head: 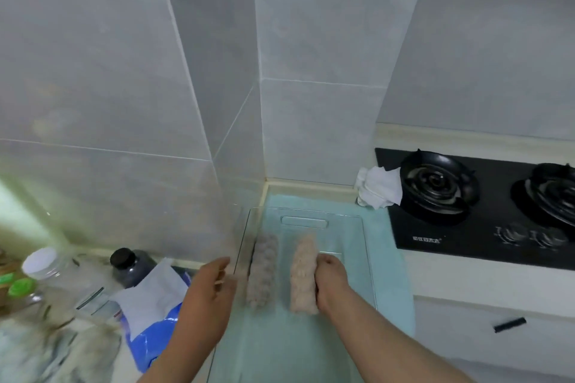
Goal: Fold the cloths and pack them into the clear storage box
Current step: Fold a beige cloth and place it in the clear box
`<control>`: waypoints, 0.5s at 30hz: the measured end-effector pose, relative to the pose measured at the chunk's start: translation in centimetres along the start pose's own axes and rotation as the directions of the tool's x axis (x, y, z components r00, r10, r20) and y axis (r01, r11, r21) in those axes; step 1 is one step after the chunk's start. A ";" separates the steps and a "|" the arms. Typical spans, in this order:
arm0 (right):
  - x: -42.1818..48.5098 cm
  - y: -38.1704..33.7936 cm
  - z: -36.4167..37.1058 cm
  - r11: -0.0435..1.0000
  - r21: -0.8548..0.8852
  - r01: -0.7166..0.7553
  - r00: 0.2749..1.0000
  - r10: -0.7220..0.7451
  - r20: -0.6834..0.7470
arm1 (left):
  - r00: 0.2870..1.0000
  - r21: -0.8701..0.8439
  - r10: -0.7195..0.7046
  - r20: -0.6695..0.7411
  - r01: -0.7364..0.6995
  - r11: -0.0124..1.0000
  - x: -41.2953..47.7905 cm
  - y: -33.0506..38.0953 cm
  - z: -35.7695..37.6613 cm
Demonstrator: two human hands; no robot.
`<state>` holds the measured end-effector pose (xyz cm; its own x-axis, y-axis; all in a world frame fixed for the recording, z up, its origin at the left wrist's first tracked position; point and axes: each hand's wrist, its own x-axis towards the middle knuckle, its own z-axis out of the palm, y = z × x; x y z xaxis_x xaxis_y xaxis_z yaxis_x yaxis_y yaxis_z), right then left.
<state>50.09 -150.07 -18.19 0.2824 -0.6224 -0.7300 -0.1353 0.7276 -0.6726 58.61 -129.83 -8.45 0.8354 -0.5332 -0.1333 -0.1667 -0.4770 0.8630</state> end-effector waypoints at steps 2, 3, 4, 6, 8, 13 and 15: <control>-0.7 0.1 1.4 0.991 -0.119 0.055 0.995 -0.065 -0.080 | 0.993 -0.084 -0.075 0.090 0.083 0.993 1.4 -0.8 0.4; -0.7 0.1 2.0 0.982 -0.174 0.077 0.989 -0.098 -0.113 | 0.988 -0.142 -0.101 0.118 0.117 0.983 1.7 -1.2 0.7; -0.7 0.2 2.7 0.970 -0.220 0.102 0.983 -0.133 -0.129 | 0.984 -0.185 -0.124 0.131 0.147 0.972 1.8 -1.4 0.9; 0.0 0.6 3.9 0.952 -0.276 0.133 0.973 -0.179 -0.147 | 0.983 -0.208 -0.134 0.129 0.159 0.965 1.9 -1.9 1.2; 0.9 0.9 5.0 0.932 -0.339 0.128 0.964 -0.197 -0.177 | 0.984 -0.223 -0.129 0.120 0.153 0.963 1.9 -2.5 1.5; 0.2 0.9 6.7 0.761 -0.642 0.096 0.943 -0.275 -0.185 | 0.986 -0.240 -0.057 0.159 0.094 0.966 1.9 -1.3 1.2; -0.5 0.7 6.1 0.710 -0.703 0.034 0.964 -0.209 -0.164 | 0.983 -0.229 -0.066 0.173 0.105 0.968 2.0 -1.4 0.9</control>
<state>55.61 -147.49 -17.60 0.1450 -0.7992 -0.5833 -0.7544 0.2922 -0.5879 60.03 -130.81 -10.37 0.7415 -0.6131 -0.2724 0.0468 -0.3577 0.9327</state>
